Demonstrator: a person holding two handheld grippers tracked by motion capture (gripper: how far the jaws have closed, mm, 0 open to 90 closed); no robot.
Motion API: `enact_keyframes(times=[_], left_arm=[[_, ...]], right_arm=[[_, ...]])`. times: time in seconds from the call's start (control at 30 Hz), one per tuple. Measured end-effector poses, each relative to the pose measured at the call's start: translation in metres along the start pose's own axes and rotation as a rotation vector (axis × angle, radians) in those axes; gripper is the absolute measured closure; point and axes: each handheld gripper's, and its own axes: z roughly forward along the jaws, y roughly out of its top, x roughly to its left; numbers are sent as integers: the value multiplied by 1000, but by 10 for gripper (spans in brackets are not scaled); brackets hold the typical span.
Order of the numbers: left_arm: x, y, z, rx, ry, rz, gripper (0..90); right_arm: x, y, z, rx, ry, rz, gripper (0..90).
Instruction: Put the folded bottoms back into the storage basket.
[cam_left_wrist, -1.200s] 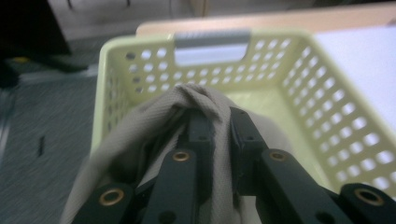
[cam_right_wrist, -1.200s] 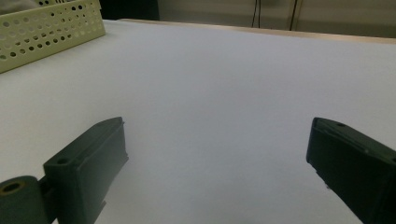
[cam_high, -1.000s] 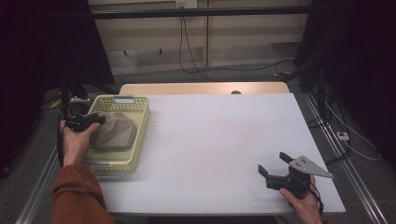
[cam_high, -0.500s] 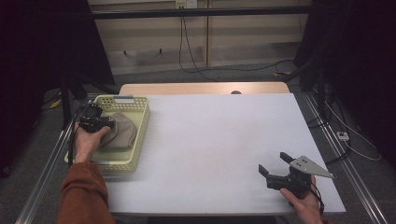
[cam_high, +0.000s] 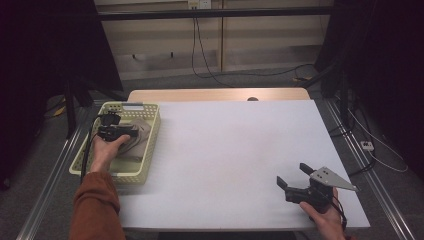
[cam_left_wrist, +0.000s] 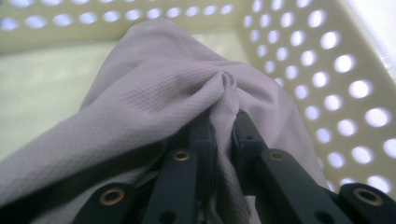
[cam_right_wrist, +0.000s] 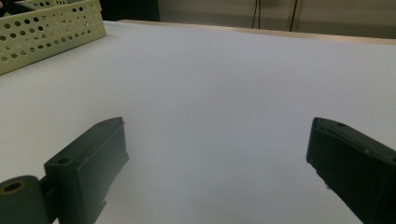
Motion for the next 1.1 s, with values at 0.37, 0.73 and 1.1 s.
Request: enact_keyframes(times=[0.37,0.73,1.1], left_arm=[[19,0,-24,48,214,27,813],[31,-3,-12,114,240,-8,808],[20,-12,-61,-129,217,-4,575]], right_arm=[[-1,0,0,1,-8,0,50],[-2,0,-1,-2,-7,2,50],[-1,0,1,3,-3,6,51]])
